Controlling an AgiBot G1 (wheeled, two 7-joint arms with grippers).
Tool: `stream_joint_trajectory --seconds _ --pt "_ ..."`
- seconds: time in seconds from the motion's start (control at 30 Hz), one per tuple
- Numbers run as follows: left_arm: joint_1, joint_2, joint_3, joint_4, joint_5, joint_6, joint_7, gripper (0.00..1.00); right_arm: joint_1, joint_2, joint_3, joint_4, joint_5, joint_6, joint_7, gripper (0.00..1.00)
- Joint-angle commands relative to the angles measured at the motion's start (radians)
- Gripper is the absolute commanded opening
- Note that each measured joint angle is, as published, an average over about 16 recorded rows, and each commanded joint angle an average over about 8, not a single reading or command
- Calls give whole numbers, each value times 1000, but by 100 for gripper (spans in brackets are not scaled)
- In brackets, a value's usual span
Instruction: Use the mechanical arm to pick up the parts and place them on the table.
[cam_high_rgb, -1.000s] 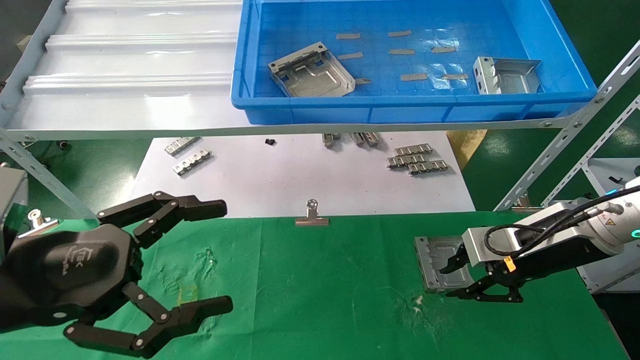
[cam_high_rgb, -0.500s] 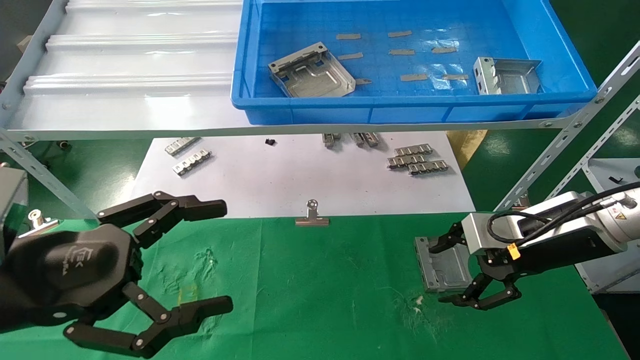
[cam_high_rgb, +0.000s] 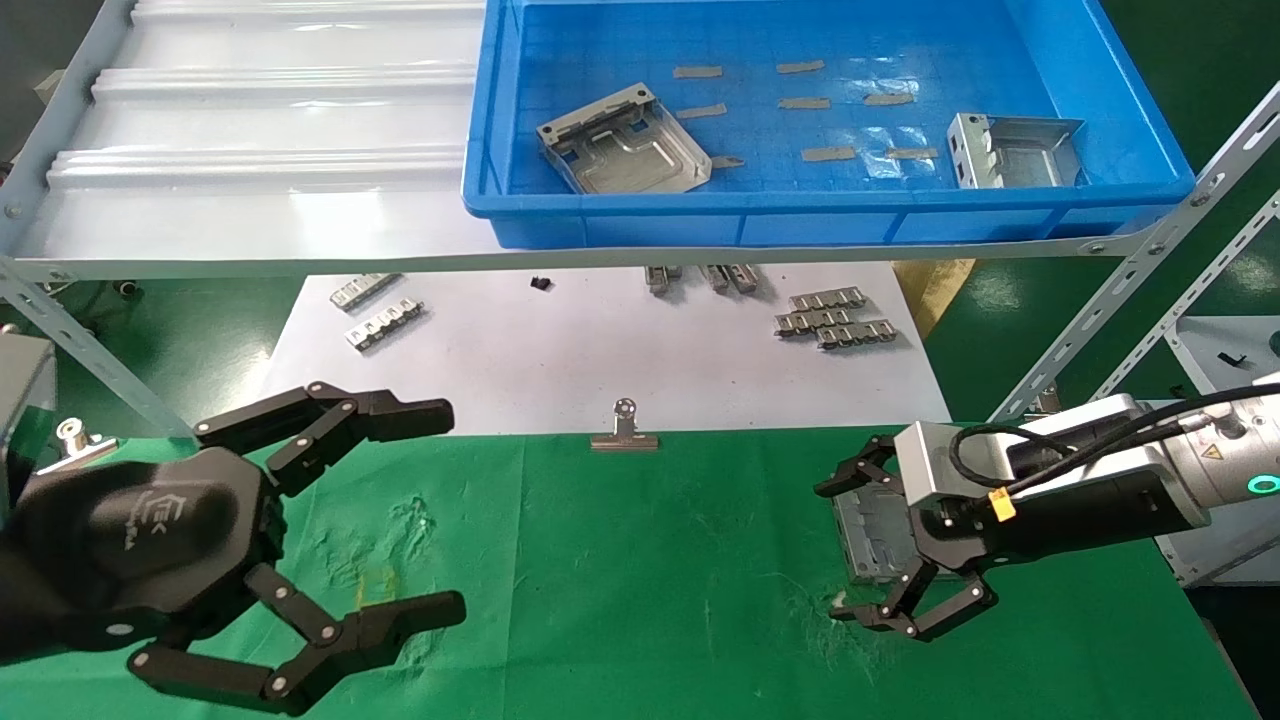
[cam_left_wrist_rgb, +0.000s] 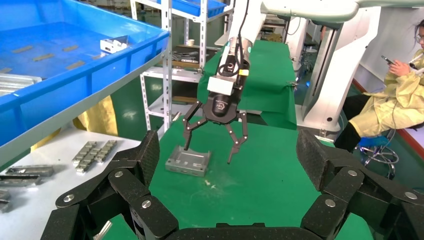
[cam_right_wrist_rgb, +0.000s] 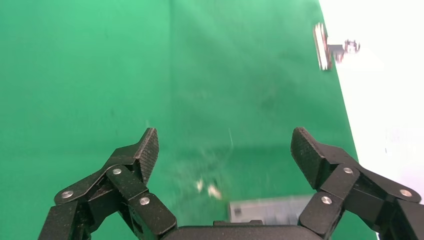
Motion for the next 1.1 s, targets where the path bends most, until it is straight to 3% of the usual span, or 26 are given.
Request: stream_joint_trajectory --seconds 0.03,1.1 --pt "0 0 0 0 0 0 0 100 -26 10 29 29 20 3 18 100" --pt "0 0 0 0 0 0 0 100 -448 172 497 499 331 46 309 100"
